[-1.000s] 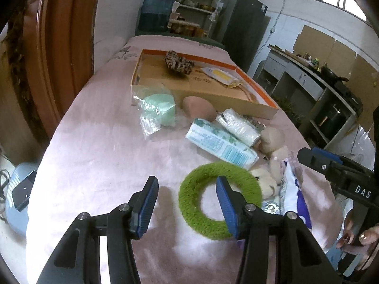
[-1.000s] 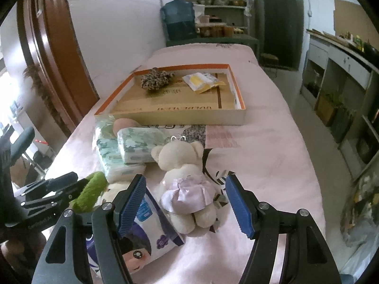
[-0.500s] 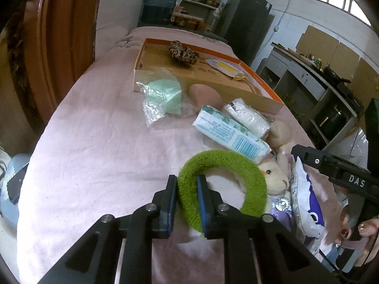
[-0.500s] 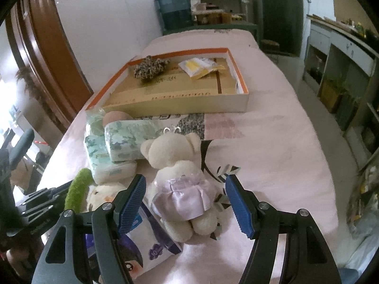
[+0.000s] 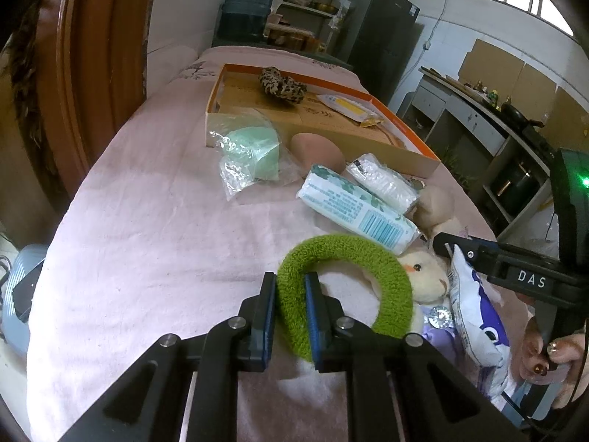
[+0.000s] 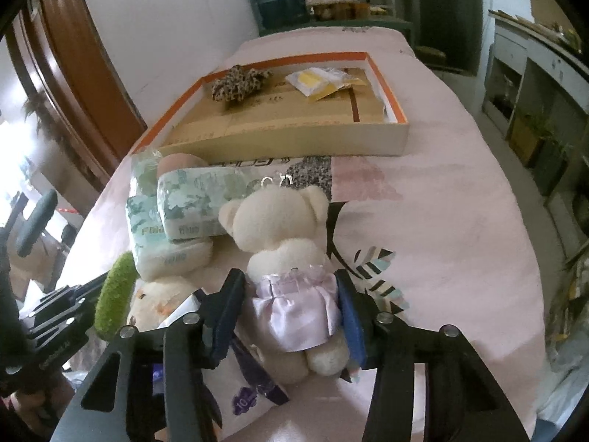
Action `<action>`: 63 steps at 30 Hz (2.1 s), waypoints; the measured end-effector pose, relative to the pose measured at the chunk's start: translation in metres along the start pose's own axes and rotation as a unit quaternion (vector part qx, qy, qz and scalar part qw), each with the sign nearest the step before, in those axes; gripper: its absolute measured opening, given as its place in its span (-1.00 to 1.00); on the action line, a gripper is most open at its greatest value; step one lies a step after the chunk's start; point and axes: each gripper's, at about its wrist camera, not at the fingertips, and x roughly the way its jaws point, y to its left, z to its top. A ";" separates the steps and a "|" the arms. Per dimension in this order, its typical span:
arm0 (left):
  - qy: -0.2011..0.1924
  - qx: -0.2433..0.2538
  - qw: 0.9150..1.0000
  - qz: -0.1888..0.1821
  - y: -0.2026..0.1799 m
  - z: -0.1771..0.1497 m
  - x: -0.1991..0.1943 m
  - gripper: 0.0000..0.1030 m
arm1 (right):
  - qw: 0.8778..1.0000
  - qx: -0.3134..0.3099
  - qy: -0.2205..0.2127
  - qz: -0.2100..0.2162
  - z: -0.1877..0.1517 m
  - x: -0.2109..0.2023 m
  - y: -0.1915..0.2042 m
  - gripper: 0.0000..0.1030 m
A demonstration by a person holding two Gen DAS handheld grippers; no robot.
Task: Organize soft objects
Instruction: 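Lift the ring and teddy bear and carry both over the box lid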
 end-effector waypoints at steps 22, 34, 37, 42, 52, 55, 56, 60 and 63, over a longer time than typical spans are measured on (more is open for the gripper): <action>-0.021 0.001 1.000 -0.001 -0.005 0.010 -0.015 -0.71 | 1.000 0.000 -0.029 -0.004 0.005 -0.024 -0.002 -0.08; -0.055 0.013 0.998 -0.002 -0.010 0.031 -0.030 -0.72 | 0.999 -0.017 -0.044 -0.005 0.014 -0.035 0.005 -0.08; -0.064 0.015 0.998 -0.003 -0.011 0.039 -0.034 -0.72 | 0.999 -0.023 -0.049 -0.005 0.019 -0.037 0.007 -0.08; -0.078 0.024 0.997 -0.005 -0.014 0.050 -0.037 -0.72 | 0.998 -0.036 -0.059 -0.009 0.027 -0.043 0.012 -0.08; -0.105 0.031 0.994 -0.009 -0.019 0.074 -0.043 -0.72 | 0.995 -0.052 -0.085 -0.014 0.049 -0.056 0.017 -0.08; -0.114 0.035 0.993 -0.009 -0.021 0.084 -0.044 -0.72 | 0.994 -0.053 -0.092 -0.014 0.056 -0.058 0.019 -0.08; -0.116 0.036 0.993 -0.009 -0.022 0.086 -0.044 -0.72 | 0.994 -0.054 -0.094 -0.015 0.059 -0.058 0.019 -0.08; -0.123 0.042 0.991 -0.009 -0.025 0.098 -0.041 -0.72 | 0.993 -0.057 -0.102 -0.016 0.068 -0.059 0.021 -0.08; -0.126 0.046 0.991 -0.012 -0.027 0.107 -0.038 -0.72 | 0.993 -0.057 -0.107 -0.016 0.076 -0.058 0.021 -0.08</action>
